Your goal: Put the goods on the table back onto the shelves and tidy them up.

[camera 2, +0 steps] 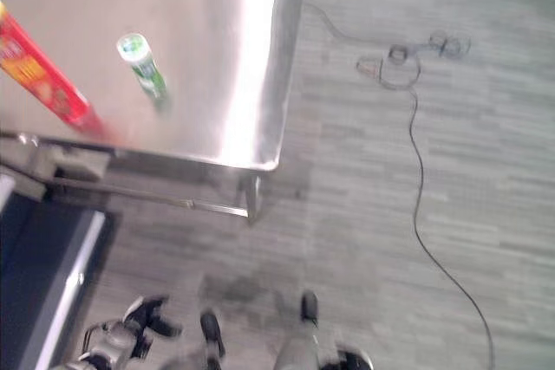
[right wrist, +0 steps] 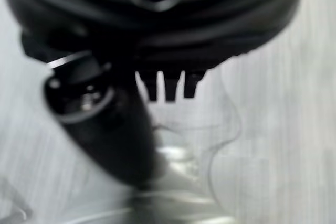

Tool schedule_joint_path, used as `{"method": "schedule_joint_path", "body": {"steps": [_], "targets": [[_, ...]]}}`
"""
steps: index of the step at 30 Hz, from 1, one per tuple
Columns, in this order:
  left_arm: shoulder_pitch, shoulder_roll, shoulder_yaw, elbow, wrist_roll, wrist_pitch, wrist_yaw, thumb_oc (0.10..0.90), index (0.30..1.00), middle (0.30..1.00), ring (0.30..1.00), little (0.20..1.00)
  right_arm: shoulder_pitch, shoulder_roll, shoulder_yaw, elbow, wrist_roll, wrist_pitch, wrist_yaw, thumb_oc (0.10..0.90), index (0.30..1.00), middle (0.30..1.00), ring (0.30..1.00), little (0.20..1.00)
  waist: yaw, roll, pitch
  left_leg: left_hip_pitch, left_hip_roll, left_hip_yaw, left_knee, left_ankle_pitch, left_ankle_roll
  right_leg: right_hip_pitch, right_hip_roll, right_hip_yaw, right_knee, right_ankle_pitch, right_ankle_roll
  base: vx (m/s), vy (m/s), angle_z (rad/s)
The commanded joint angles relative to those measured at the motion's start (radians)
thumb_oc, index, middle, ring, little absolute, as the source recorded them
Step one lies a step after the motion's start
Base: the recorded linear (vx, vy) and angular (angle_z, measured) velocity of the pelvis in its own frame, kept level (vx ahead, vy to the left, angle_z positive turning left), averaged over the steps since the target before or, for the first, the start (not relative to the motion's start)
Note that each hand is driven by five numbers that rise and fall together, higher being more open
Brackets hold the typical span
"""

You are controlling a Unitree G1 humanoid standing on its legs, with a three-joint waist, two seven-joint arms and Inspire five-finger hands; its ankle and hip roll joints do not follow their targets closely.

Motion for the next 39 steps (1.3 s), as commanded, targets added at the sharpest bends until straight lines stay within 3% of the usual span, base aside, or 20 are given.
{"method": "schedule_joint_path", "body": {"steps": [1,4,6,9,10,13,14,16,17,20,22,26,28,30,32,33,34,35,37,39], "targets": [[-0.099,0.005,-0.005,-0.016,0.033,-0.038,0.022,0.8,0.9,0.9,0.9,0.9,-0.038,-0.056,0.021,0.132,0.013,0.017,-0.017,0.8,0.9,0.9,0.9,0.9,0.006,-0.009,0.029,0.089,-0.139,-0.001,0.019,-0.105,0.017,0.157,0.133,-0.001,-0.091,-0.002,-0.065,0.14,-0.045,0.34],[-0.104,-0.014,-0.029,-0.067,0.036,-0.05,0.039,0.8,0.9,0.9,0.9,0.9,-0.032,-0.062,0.012,0.134,0.011,0.014,-0.032,0.8,0.9,0.9,0.9,0.9,0.022,-0.026,0.053,0.012,-0.146,-0.02,0.202,-0.131,-0.005,0.208,0.098,-0.036,-0.152,0.008,-0.076,0.07,-0.054,0.28],[-0.098,-0.031,-0.024,-0.058,0.023,-0.048,0.048,0.8,0.9,0.9,0.9,0.9,-0.037,-0.075,0.003,0.124,0.025,0.009,-0.043,0.8,0.9,0.9,0.9,0.9,0.02,-0.033,0.055,-0.029,-0.117,-0.021,0.235,-0.132,-0.017,0.219,0.067,-0.048,-0.17,0.007,-0.07,0.05,0.062,0.6],[-0.08,-0.035,0.021,-0.023,-0.009,-0.04,0.067,0.8,0.9,0.9,0.9,0.9,-0.039,-0.084,0.023,0.064,0.005,0.0,-0.053,0.8,0.9,0.9,0.9,0.9,0.025,-0.047,0.037,-0.044,-0.032,-0.038,0.194,-0.098,-0.025,0.207,0.026,-0.057,-0.162,-0.003,-0.058,0.12,0.126,0.16],[-0.073,-0.033,0.038,-0.01,-0.02,-0.04,0.081,0.8,0.9,0.9,0.9,0.9,-0.041,-0.089,0.042,0.032,-0.018,-0.001,-0.064,0.8,0.9,0.9,0.9,0.9,0.028,-0.048,0.028,-0.037,0.027,-0.072,0.147,-0.051,-0.037,0.185,0.002,-0.056,-0.152,-0.012,-0.054,0.12,0.119,-0.17],[-0.073,-0.031,0.046,-0.01,-0.031,-0.042,0.102,0.8,0.9,0.9,0.9,0.9,-0.045,-0.093,0.041,0.027,-0.021,0.0,-0.077,0.8,0.9,0.9,0.9,0.9,0.028,-0.047,0.025,-0.034,0.066,-0.092,0.116,-0.015,-0.049,0.173,-0.012,-0.054,-0.148,-0.019,-0.051,0.11,0.182,-0.06],[-0.071,-0.031,0.065,-0.006,-0.064,-0.045,0.137,0.8,0.9,0.9,0.9,0.9,-0.051,-0.1,0.017,0.063,-0.015,0.011,-0.095,0.8,0.9,0.9,0.9,0.9,0.03,-0.038,0.013,-0.033,0.15,-0.141,0.047,0.06,-0.08,0.155,-0.046,-0.03,-0.144,-0.028,-0.037,0.15,0.254,0.05],[-0.071,-0.031,0.065,-0.006,-0.064,-0.045,0.137,0.8,0.9,0.9,0.9,0.9,-0.051,-0.1,0.017,0.063,-0.015,0.01,-0.095,0.8,0.9,0.9,0.9,0.9,0.03,-0.038,0.014,-0.032,0.15,-0.141,0.046,0.061,-0.08,0.155,-0.045,-0.03,-0.143,-0.029,-0.037,0.15,0.266,-0.06],[-0.068,-0.034,0.068,0.006,-0.073,-0.048,0.146,0.8,0.9,0.9,0.9,0.9,-0.055,-0.111,-0.001,0.118,-0.018,0.027,-0.098,0.8,0.9,0.9,0.9,0.9,0.03,-0.028,0.01,-0.04,0.19,-0.167,0.036,0.099,-0.107,0.152,-0.084,-0.013,-0.154,-0.024,-0.017,0.14,0.279,-0.1],[-0.066,-0.04,0.072,0.009,-0.089,-0.051,0.156,0.8,0.9,0.9,0.9,0.9,-0.057,-0.111,-0.011,0.14,-0.012,0.029,-0.102,0.8,0.9,0.9,0.9,0.9,0.035,-0.014,0.01,-0.045,0.188,-0.198,0.053,0.107,-0.119,0.166,-0.104,0.0,-0.172,-0.018,-0.004,0.27,0.379,-0.11],[-0.065,-0.052,0.064,0.016,-0.085,-0.047,0.161,0.8,0.9,0.9,0.9,0.9,-0.059,-0.104,-0.037,0.159,-0.001,0.034,-0.101,0.8,0.9,0.9,0.9,0.9,0.025,0.014,0.001,-0.032,0.164,-0.141,0.03,0.061,-0.142,0.196,-0.163,0.003,-0.204,0.014,0.029,0.34,0.441,0.08],[-0.086,-0.045,0.023,0.01,-0.027,-0.046,0.153,0.8,0.9,0.9,0.9,0.9,-0.066,-0.089,-0.045,0.131,0.014,0.032,-0.102,0.8,0.9,0.9,0.9,0.9,0.01,0.018,-0.018,-0.038,0.094,-0.108,0.005,0.033,-0.137,0.181,-0.237,0.002,-0.223,0.108,0.066,0.23,0.404,0.15],[-0.111,-0.018,-0.006,-0.002,0.031,-0.043,0.143,0.8,0.9,0.9,0.9,0.9,-0.081,-0.07,-0.013,0.069,-0.009,0.028,-0.096,0.8,0.9,0.9,0.9,0.9,0.0,0.009,-0.028,-0.015,-0.018,-0.068,0.005,-0.041,-0.078,0.128,-0.305,0.012,-0.184,0.293,0.079,0.28,0.553,-0.32],[-0.116,-0.014,-0.002,-0.003,0.032,-0.041,0.153,0.8,0.9,0.9,0.9,0.9,-0.092,-0.066,-0.006,0.064,-0.02,0.031,-0.109,0.8,0.9,0.9,0.9,0.9,0.003,0.006,-0.028,-0.009,-0.037,-0.054,0.005,-0.055,-0.066,0.112,-0.323,-0.007,-0.174,0.352,0.081,0.15,0.301,-0.49],[-0.119,-0.007,-0.001,-0.007,0.039,-0.039,0.165,0.8,0.9,0.9,0.9,0.9,-0.112,-0.058,-0.001,0.046,-0.024,0.03,-0.124,0.8,0.9,0.9,0.9,0.9,0.019,0.009,-0.023,0.004,-0.051,-0.016,0.005,-0.072,-0.05,0.106,-0.333,-0.113,-0.157,0.359,0.074,0.11,0.326,-0.47],[-0.12,-0.007,-0.011,-0.012,0.053,-0.035,0.165,0.8,0.9,0.9,0.9,0.9,-0.121,-0.055,0.006,0.04,-0.022,0.025,-0.126,0.8,0.9,0.9,0.9,0.9,0.023,0.013,-0.02,0.006,-0.05,0.007,0.005,-0.074,-0.045,0.11,-0.311,-0.163,-0.14,0.32,0.064,0.06,0.419,-0.74],[-0.118,-0.008,-0.037,-0.014,0.086,-0.029,0.159,0.8,0.9,0.9,0.9,0.9,-0.116,-0.051,0.017,0.038,-0.02,0.017,-0.12,0.8,0.9,0.9,0.9,0.9,0.016,0.017,-0.021,0.009,-0.055,0.033,0.005,-0.079,-0.037,0.112,-0.232,-0.155,-0.107,0.238,0.046,0.03,0.321,-0.79],[-0.118,-0.008,-0.038,-0.014,0.086,-0.029,0.159,0.8,0.9,0.9,0.9,0.9,-0.116,-0.051,0.017,0.038,-0.02,0.017,-0.12,0.8,0.9,0.9,0.9,0.9,0.017,0.017,-0.02,0.01,-0.054,0.034,0.005,-0.079,-0.037,0.112,-0.231,-0.154,-0.105,0.237,0.045,0.04,0.296,-0.74],[-0.118,-0.005,-0.064,-0.016,0.122,-0.023,0.146,0.8,0.9,0.9,0.9,0.9,-0.105,-0.047,0.021,0.051,-0.013,0.01,-0.112,0.8,0.9,0.9,0.9,0.9,0.004,0.031,-0.016,0.019,-0.049,0.048,0.005,-0.074,-0.029,0.105,-0.088,-0.098,-0.065,0.103,0.002,0.06,0.216,-0.41],[-0.129,-0.005,-0.074,-0.02,0.134,-0.022,0.136,0.8,0.9,0.9,0.9,0.9,-0.101,-0.042,0.03,0.085,-0.015,0.011,-0.114,0.8,0.9,0.9,0.9,0.9,-0.005,0.03,-0.003,0.024,-0.067,0.046,0.005,-0.077,-0.019,0.101,0.027,-0.064,-0.047,0.036,-0.017,0.02,0.149,-0.33]]}}
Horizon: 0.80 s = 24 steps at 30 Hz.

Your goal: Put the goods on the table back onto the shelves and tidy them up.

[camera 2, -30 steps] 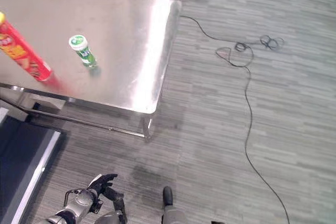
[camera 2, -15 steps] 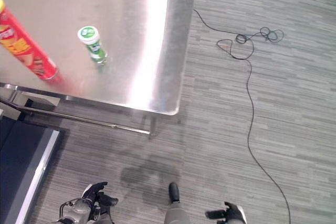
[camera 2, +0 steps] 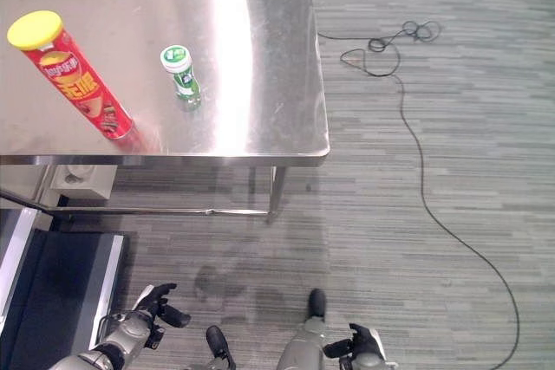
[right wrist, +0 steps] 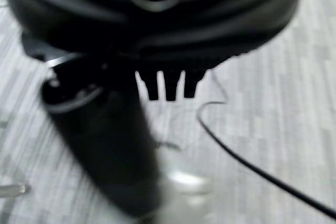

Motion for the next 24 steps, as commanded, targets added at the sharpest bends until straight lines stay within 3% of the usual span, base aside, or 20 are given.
{"method": "schedule_joint_path", "body": {"steps": [1,2,3,5,9,11,13,14,16,17,18,20,21,22,24], "targets": [[-0.052,0.037,0.007,0.003,0.05,-0.002,-0.005,0.8,0.9,0.9,0.9,0.9,-0.071,-0.012,0.046,0.083,0.007,-0.012,-0.011,0.8,0.9,0.9,0.9,0.9,-0.02,0.001,0.056,0.014,-0.007,-0.056,0.004,0.006,-0.095,0.163,0.131,0.068,-0.081,-0.045,-0.006,0.0,0.072,-0.2],[-0.052,0.037,0.007,0.003,0.05,-0.002,-0.005,0.8,0.9,0.9,0.9,0.9,-0.072,-0.012,0.046,0.083,0.007,-0.013,-0.011,0.8,0.9,0.9,0.9,0.9,-0.02,0.0,0.056,0.015,-0.007,-0.056,0.004,0.006,-0.095,0.164,0.131,0.068,-0.08,-0.045,-0.006,0.02,0.054,0.12],[-0.062,0.029,-0.006,0.0,0.07,-0.007,-0.013,0.8,0.9,0.9,0.9,0.9,-0.059,-0.013,0.039,0.116,0.007,-0.01,-0.008,0.8,0.9,0.9,0.9,0.9,-0.021,-0.004,0.06,0.023,-0.036,-0.072,0.004,-0.003,-0.084,0.186,0.159,0.081,-0.109,-0.069,-0.029,0.04,0.016,0.16],[-0.053,0.02,-0.018,-0.003,0.095,-0.011,-0.009,0.8,0.9,0.9,0.9,0.9,-0.045,-0.014,0.027,0.139,0.027,-0.005,-0.003,0.8,0.9,0.9,0.9,0.9,-0.026,-0.012,0.061,0.049,-0.049,-0.085,0.004,-0.018,-0.08,0.211,0.19,0.113,-0.154,-0.05,-0.04,0.1,-0.021,0.08],[-0.029,0.012,-0.011,-0.032,0.068,-0.025,-0.016,0.8,0.9,0.9,0.9,0.9,-0.03,-0.02,0.003,0.154,0.056,-0.014,-0.002,0.8,0.9,0.9,0.9,0.9,-0.014,-0.005,0.065,0.095,-0.06,-0.079,0.004,-0.023,-0.075,0.249,0.19,0.075,-0.212,-0.04,-0.043,0.11,-0.04,0.18],[-0.017,-0.013,0.044,-0.018,-0.028,-0.028,-0.013,0.8,0.9,0.9,0.9,0.9,-0.034,-0.038,-0.013,0.134,0.078,-0.029,-0.025,0.8,0.9,0.9,0.9,0.9,-0.008,-0.03,0.098,0.01,-0.061,-0.072,0.211,-0.054,-0.095,0.273,0.17,0.065,-0.213,-0.048,-0.058,0.02,-0.102,0.45],[0.003,-0.042,0.109,0.015,-0.129,-0.028,0.008,0.8,0.9,0.9,0.9,0.9,-0.044,-0.049,0.006,0.091,0.06,-0.035,-0.043,0.8,0.9,0.9,0.9,0.9,0.0,-0.056,0.105,-0.097,-0.014,-0.065,0.357,-0.031,-0.119,0.287,0.135,0.049,-0.219,-0.056,-0.063,0.03,-0.063,0.53],[0.019,-0.053,0.135,0.027,-0.164,-0.026,0.015,0.8,0.9,0.9,0.9,0.9,-0.04,-0.05,0.028,0.068,0.023,-0.031,-0.051,0.8,0.9,0.9,0.9,0.9,0.002,-0.067,0.089,-0.108,0.024,-0.059,0.343,-0.03,-0.116,0.294,0.115,0.041,-0.22,-0.061,-0.055,0.16,-0.005,0.18],[0.023,-0.051,0.145,0.033,-0.172,-0.026,0.019,0.8,0.9,0.9,0.9,0.9,-0.039,-0.049,0.031,0.066,0.019,-0.029,-0.049,0.8,0.9,0.9,0.9,0.9,0.006,-0.074,0.081,-0.103,0.032,-0.068,0.312,-0.03,-0.111,0.294,0.106,0.04,-0.219,-0.061,-0.052,0.17,0.024,-0.07],[0.027,-0.05,0.159,0.043,-0.194,-0.023,0.023,0.8,0.9,0.9,0.9,0.9,-0.038,-0.051,0.031,0.079,0.011,-0.021,-0.05,0.8,0.9,0.9,0.9,0.9,0.017,-0.082,0.07,-0.092,0.052,-0.12,0.248,-0.001,-0.111,0.287,0.095,0.044,-0.211,-0.062,-0.048,0.27,0.118,-0.11],[0.032,-0.045,0.17,0.049,-0.212,-0.027,0.032,0.8,0.9,0.9,0.9,0.9,-0.036,-0.054,0.033,0.098,-0.01,-0.012,-0.054,0.8,0.9,0.9,0.9,0.9,0.024,-0.075,0.058,-0.069,0.097,-0.172,0.158,0.057,-0.125,0.279,0.087,0.054,-0.2,-0.077,-0.045,0.33,0.164,-0.1],[0.032,-0.043,0.171,0.049,-0.213,-0.026,0.04,0.8,0.9,0.9,0.9,0.9,-0.034,-0.055,0.032,0.104,-0.017,-0.009,-0.058,0.8,0.9,0.9,0.9,0.9,0.026,-0.069,0.055,-0.061,0.117,-0.192,0.121,0.081,-0.131,0.278,0.083,0.057,-0.197,-0.085,-0.043,0.2,0.157,-0.17],[0.027,-0.044,0.167,0.054,-0.207,-0.028,0.048,0.8,0.9,0.9,0.9,0.9,-0.033,-0.06,0.009,0.122,-0.003,-0.003,-0.056,0.8,0.9,0.9,0.9,0.9,0.028,-0.056,0.047,-0.069,0.169,-0.218,0.047,0.146,-0.154,0.277,0.065,0.066,-0.196,-0.099,-0.034,0.14,0.133,-0.21],[0.027,-0.044,0.167,0.054,-0.207,-0.029,0.049,0.8,0.9,0.9,0.9,0.9,-0.033,-0.06,0.009,0.122,-0.003,-0.003,-0.056,0.8,0.9,0.9,0.9,0.9,0.028,-0.056,0.047,-0.067,0.169,-0.218,0.044,0.147,-0.155,0.278,0.065,0.066,-0.195,-0.099,-0.034,0.21,0.2,-0.19],[0.031,-0.043,0.182,0.069,-0.231,-0.028,0.039,0.8,0.9,0.9,0.9,0.9,-0.025,-0.066,-0.031,0.144,0.046,-0.005,-0.036,0.8,0.9,0.9,0.9,0.9,0.028,-0.048,0.046,-0.095,0.21,-0.216,0.013,0.182,-0.176,0.296,0.037,0.085,-0.209,-0.111,-0.015,0.3,0.256,-0.17]]}}
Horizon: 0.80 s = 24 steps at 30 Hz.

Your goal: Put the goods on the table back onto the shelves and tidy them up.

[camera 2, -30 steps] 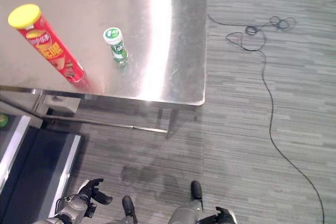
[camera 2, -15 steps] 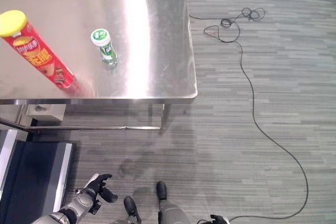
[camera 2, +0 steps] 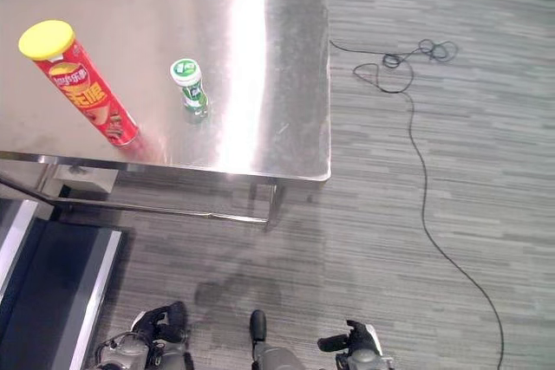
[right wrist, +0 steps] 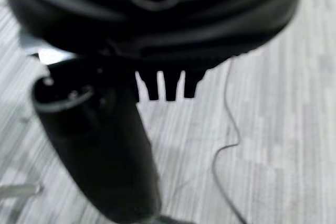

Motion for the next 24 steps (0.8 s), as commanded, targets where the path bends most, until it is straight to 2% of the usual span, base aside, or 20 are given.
{"method": "schedule_joint_path", "body": {"steps": [1,3,5,9,10,14,15,17,18,19,20,21,23,24], "targets": [[-0.021,0.02,0.037,0.022,-0.043,-0.025,0.029,0.8,0.9,0.9,0.9,0.9,0.043,-0.028,-0.024,0.067,0.052,0.02,0.004,0.8,0.9,0.9,0.9,0.9,0.005,0.028,-0.039,-0.029,-0.044,0.034,0.007,0.059,0.084,0.019,-0.109,0.074,0.057,-0.123,0.159,0.4,0.303,-0.17],[-0.004,0.014,0.058,0.036,-0.068,-0.024,0.024,0.8,0.9,0.9,0.9,0.9,0.037,-0.027,-0.029,0.079,0.046,0.026,0.015,0.8,0.9,0.9,0.9,0.9,0.014,0.041,-0.043,-0.019,-0.051,0.063,0.008,0.055,0.069,0.055,-0.135,0.086,0.039,-0.118,0.173,0.34,0.235,-0.3],[0.001,0.018,0.06,0.031,-0.075,-0.026,0.015,0.8,0.9,0.9,0.9,0.9,0.038,-0.021,-0.022,0.069,0.034,0.029,0.025,0.8,0.9,0.9,0.9,0.9,0.021,0.044,-0.051,-0.017,-0.074,0.078,0.018,0.048,0.068,0.07,-0.168,0.083,0.028,-0.106,0.184,0.33,0.225,-0.38],[-0.034,0.042,0.025,0.016,-0.005,-0.02,0.022,0.8,0.9,0.9,0.9,0.9,0.014,-0.011,0.032,0.018,-0.022,0.029,0.033,0.8,0.9,0.9,0.9,0.9,0.033,0.03,-0.06,-0.034,-0.146,0.099,0.03,0.019,0.093,0.033,-0.241,0.075,0.045,-0.054,0.215,0.22,0.226,-0.01],[-0.054,0.055,0.006,0.009,0.032,-0.019,0.022,0.8,0.9,0.9,0.9,0.9,0.005,-0.007,0.052,0.001,-0.044,0.028,0.033,0.8,0.9,0.9,0.9,0.9,0.033,0.018,-0.073,-0.038,-0.179,0.106,0.022,0.007,0.111,0.004,-0.268,0.08,0.057,-0.007,0.229,0.14,0.197,-0.03],[-0.054,0.055,0.006,0.009,0.032,-0.019,0.022,0.8,0.9,0.9,0.9,0.9,0.005,-0.007,0.052,0.001,-0.044,0.028,0.033,0.8,0.9,0.9,0.9,0.9,0.033,0.018,-0.073,-0.038,-0.18,0.107,0.022,0.007,0.111,0.004,-0.268,0.08,0.057,-0.007,0.229,0.08,0.105,-0.03],[-0.079,0.081,-0.05,-0.002,0.143,-0.007,0.027,0.8,0.9,0.9,0.9,0.9,-0.006,0.011,0.07,-0.028,-0.067,0.029,0.019,0.8,0.9,0.9,0.9,0.9,0.02,0.01,-0.082,-0.004,-0.235,0.153,0.004,-0.033,0.161,-0.058,-0.3,0.102,0.169,0.154,0.236,0.27,0.327,-0.3],[-0.077,0.092,-0.054,0.004,0.158,-0.001,0.027,0.8,0.9,0.9,0.9,0.9,-0.007,0.026,0.075,-0.032,-0.062,0.022,0.014,0.8,0.9,0.9,0.9,0.9,0.015,0.015,-0.083,0.016,-0.23,0.182,0.004,-0.049,0.161,-0.067,-0.282,0.082,0.199,0.156,0.23,0.21,0.227,-0.86],[-0.073,0.097,-0.054,0.007,0.16,-0.001,0.022,0.8,0.9,0.9,0.9,0.9,-0.001,0.031,0.077,-0.032,-0.059,0.019,0.014,0.8,0.9,0.9,0.9,0.9,0.009,0.014,-0.084,0.027,-0.225,0.193,0.004,-0.056,0.158,-0.072,-0.254,0.077,0.199,0.131,0.224,0.07,0.058,-0.68],[-0.073,0.097,-0.054,0.007,0.16,-0.001,0.022,0.8,0.9,0.9,0.9,0.9,-0.001,0.031,0.077,-0.032,-0.059,0.019,0.014,0.8,0.9,0.9,0.9,0.9,0.009,0.014,-0.084,0.028,-0.225,0.194,0.004,-0.056,0.158,-0.072,-0.254,0.078,0.199,0.13,0.224,0.06,0.025,-0.34],[-0.07,0.102,-0.048,0.014,0.159,0.001,0.017,0.8,0.9,0.9,0.9,0.9,0.005,0.038,0.081,-0.028,-0.056,0.017,0.017,0.8,0.9,0.9,0.9,0.9,0.003,0.013,-0.086,0.039,-0.219,0.202,0.004,-0.063,0.153,-0.074,-0.22,0.071,0.183,0.096,0.219,0.12,-0.019,-0.24],[-0.063,0.114,-0.034,0.032,0.162,0.006,-0.006,0.8,0.9,0.9,0.9,0.9,0.02,0.047,0.097,-0.027,-0.059,0.011,0.026,0.8,0.9,0.9,0.9,0.9,-0.007,0.015,-0.08,0.062,-0.211,0.215,0.004,-0.076,0.152,-0.072,-0.154,0.046,0.137,-0.011,0.211,0.14,-0.043,-0.35],[-0.055,0.124,-0.013,0.041,0.153,0.004,-0.002,0.8,0.9,0.9,0.9,0.9,0.039,0.049,0.084,-0.015,-0.047,0.009,0.028,0.8,0.9,0.9,0.9,0.9,-0.013,0.003,-0.074,0.086,-0.209,0.219,0.004,-0.075,0.149,-0.063,-0.123,0.063,0.103,-0.017,0.195,0.09,-0.091,-0.21],[-0.055,0.124,-0.013,0.041,0.153,0.004,-0.002,0.8,0.9,0.9,0.9,0.9,0.039,0.049,0.084,-0.015,-0.047,0.009,0.028,0.8,0.9,0.9,0.9,0.9,-0.013,0.003,-0.074,0.087,-0.209,0.219,0.004,-0.075,0.149,-0.062,-0.123,0.064,0.103,-0.017,0.194,0.07,-0.106,0.11]]}}
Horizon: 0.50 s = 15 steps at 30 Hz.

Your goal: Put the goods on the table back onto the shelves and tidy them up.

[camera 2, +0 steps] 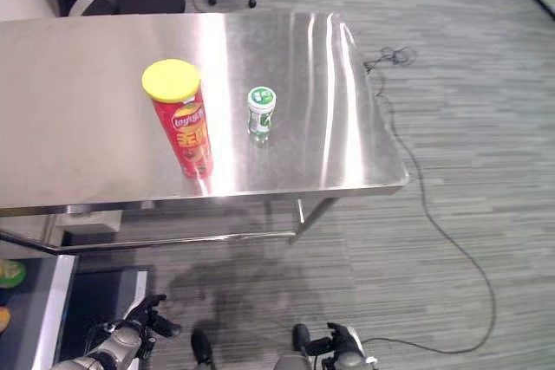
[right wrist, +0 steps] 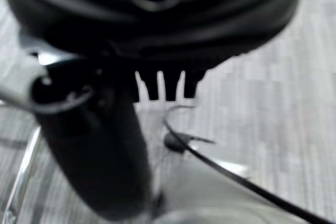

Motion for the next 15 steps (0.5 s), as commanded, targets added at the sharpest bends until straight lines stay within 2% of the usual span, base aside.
{"method": "schedule_joint_path", "body": {"steps": [1,5,15], "targets": [[-0.016,0.014,0.055,0.032,-0.005,-0.008,0.007,0.8,0.9,0.9,0.9,0.9,0.008,-0.069,0.002,0.064,0.009,0.014,-0.013,0.8,0.9,0.9,0.9,0.9,0.008,0.018,0.05,0.043,0.025,0.022,0.004,-0.01,-0.098,0.1,0.032,0.059,-0.037,0.018,-0.046,0.07,-0.082,0.29],[0.024,0.007,0.088,0.041,-0.009,-0.008,-0.001,0.8,0.9,0.9,0.9,0.9,0.042,-0.088,-0.03,0.071,0.034,0.003,-0.01,0.8,0.9,0.9,0.9,0.9,0.008,0.008,0.044,0.109,0.042,0.02,0.004,0.002,-0.108,0.173,0.055,0.025,-0.111,0.021,-0.059,0.18,-0.15,-0.05],[0.064,-0.016,0.112,0.059,-0.012,-0.003,0.014,0.8,0.9,0.9,0.9,0.9,0.05,-0.079,0.005,0.023,-0.007,-0.01,-0.023,0.8,0.9,0.9,0.9,0.9,0.027,0.005,0.02,0.14,0.05,-0.011,0.004,-0.005,-0.114,0.226,0.065,-0.008,-0.113,-0.005,-0.062,0.07,-0.054,0.08]]}}
